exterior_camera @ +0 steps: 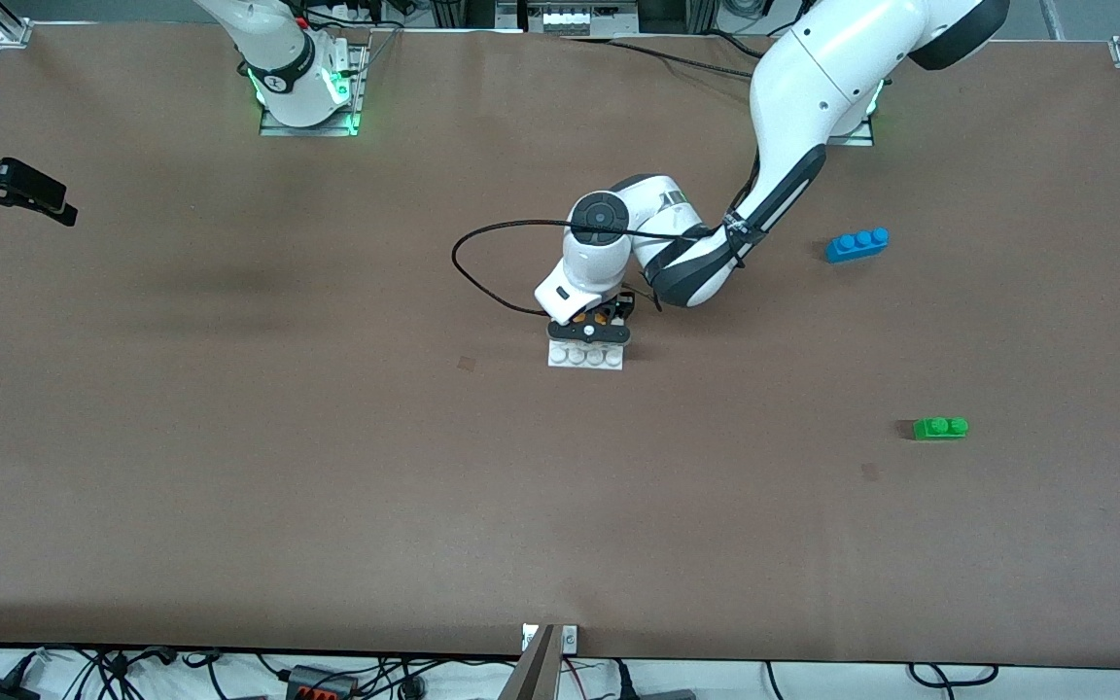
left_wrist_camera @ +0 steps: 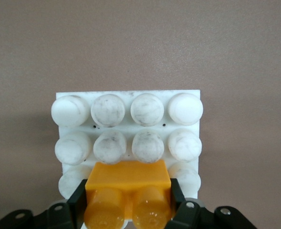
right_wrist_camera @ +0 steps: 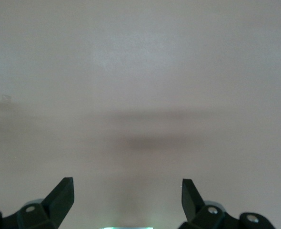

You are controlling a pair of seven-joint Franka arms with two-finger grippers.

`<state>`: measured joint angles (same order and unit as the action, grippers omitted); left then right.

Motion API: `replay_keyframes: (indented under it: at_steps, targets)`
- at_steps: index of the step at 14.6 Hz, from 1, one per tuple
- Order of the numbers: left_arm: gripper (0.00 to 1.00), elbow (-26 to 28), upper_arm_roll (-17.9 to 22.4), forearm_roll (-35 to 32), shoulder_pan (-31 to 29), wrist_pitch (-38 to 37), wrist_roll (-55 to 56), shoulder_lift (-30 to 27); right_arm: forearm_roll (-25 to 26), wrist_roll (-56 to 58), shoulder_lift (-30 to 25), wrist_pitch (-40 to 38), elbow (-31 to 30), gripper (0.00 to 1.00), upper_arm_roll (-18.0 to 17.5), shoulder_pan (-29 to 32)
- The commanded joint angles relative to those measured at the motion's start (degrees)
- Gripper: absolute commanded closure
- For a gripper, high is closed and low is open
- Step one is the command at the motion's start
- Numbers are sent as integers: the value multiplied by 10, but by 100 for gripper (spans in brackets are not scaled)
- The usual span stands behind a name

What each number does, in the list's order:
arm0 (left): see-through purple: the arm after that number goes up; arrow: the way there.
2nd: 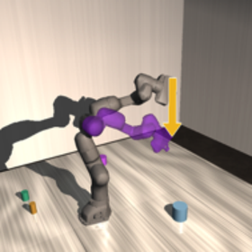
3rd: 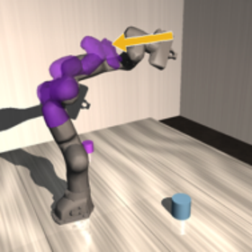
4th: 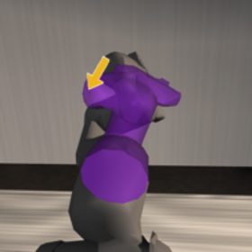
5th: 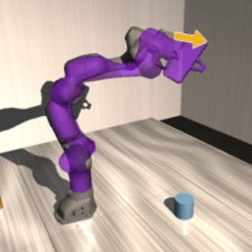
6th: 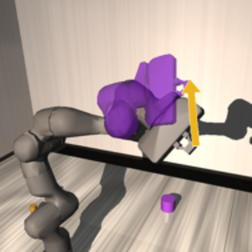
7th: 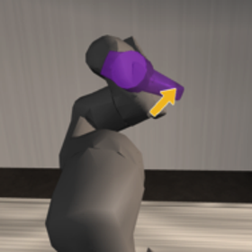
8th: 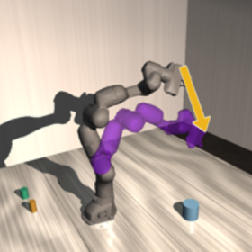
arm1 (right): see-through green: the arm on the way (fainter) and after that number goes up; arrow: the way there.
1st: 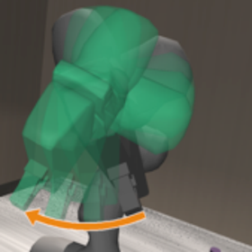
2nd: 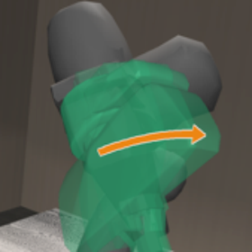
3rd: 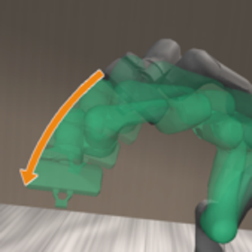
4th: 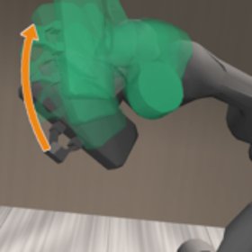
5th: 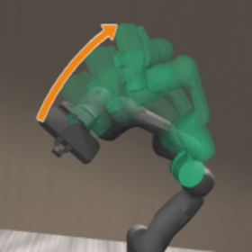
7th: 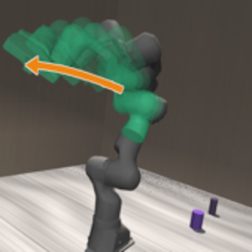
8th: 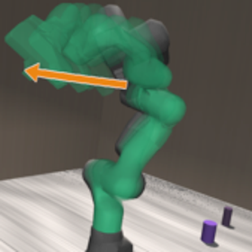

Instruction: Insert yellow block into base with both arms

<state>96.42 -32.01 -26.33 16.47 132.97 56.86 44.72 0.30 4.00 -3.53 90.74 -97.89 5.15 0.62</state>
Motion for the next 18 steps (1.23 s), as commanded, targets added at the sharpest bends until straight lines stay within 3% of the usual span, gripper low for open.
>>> replay_keyframes:
  at_steps: [1,5,9,12,16,18]
  targets:
    - [0,-11,-11,-11,-13,-40,-3,-15,-5,4,-2,-13,10,0,-8,1]
    - [0,-71,-84,-8,-78,-152,-7,-30,-4,3,-2,-13,11,0,-16,1]
    - [0,-70,-80,-7,-125,-176,-11,-72,-4,3,-2,-13,11,0,-16,1]
    - [0,-68,-41,-7,-148,-183,-80,-92,-6,2,-2,-12,11,0,-16,1]
    - [0,-63,57,-5,-152,-192,-228,-112,-3,3,-2,-13,12,0,-24,0]
    - [0,-61,78,21,-163,-210,-270,-129,-2,2,-2,-14,18,0,-29,1]
